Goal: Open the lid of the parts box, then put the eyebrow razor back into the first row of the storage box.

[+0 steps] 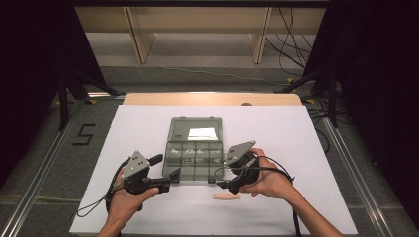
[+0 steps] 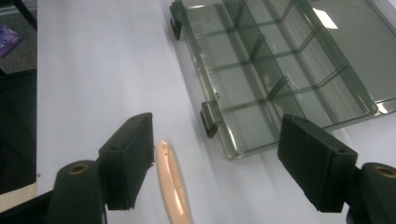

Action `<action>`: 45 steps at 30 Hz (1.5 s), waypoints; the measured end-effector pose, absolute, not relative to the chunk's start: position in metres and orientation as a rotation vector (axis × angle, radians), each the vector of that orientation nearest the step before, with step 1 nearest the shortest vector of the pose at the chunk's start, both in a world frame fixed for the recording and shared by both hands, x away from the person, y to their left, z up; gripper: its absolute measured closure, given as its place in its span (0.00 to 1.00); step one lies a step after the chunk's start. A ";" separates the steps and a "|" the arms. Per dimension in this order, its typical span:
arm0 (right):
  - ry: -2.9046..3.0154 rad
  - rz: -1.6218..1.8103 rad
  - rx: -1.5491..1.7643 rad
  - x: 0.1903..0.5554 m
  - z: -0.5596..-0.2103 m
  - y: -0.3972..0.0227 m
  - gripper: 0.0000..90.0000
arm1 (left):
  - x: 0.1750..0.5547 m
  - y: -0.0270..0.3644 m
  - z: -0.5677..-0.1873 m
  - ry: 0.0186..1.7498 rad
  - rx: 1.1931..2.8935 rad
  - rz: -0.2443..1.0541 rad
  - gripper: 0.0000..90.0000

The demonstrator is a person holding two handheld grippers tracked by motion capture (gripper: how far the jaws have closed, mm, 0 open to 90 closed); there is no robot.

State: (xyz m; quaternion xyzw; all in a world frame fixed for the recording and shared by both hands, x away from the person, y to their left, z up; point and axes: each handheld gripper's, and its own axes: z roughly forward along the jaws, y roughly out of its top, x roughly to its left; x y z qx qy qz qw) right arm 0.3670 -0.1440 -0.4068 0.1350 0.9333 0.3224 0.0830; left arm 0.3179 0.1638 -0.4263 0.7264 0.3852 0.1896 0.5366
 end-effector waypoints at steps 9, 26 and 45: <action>2.809 0.935 0.400 0.360 -0.411 -0.147 0.27 | 0.319 0.163 -0.428 0.907 1.737 0.455 0.20; 2.880 0.802 0.343 0.348 -0.428 -0.147 0.29 | 0.319 0.169 -0.430 0.903 1.733 0.478 0.20; 2.947 0.705 0.306 0.346 -0.447 -0.139 0.39 | 0.318 0.170 -0.433 0.906 1.726 0.473 0.20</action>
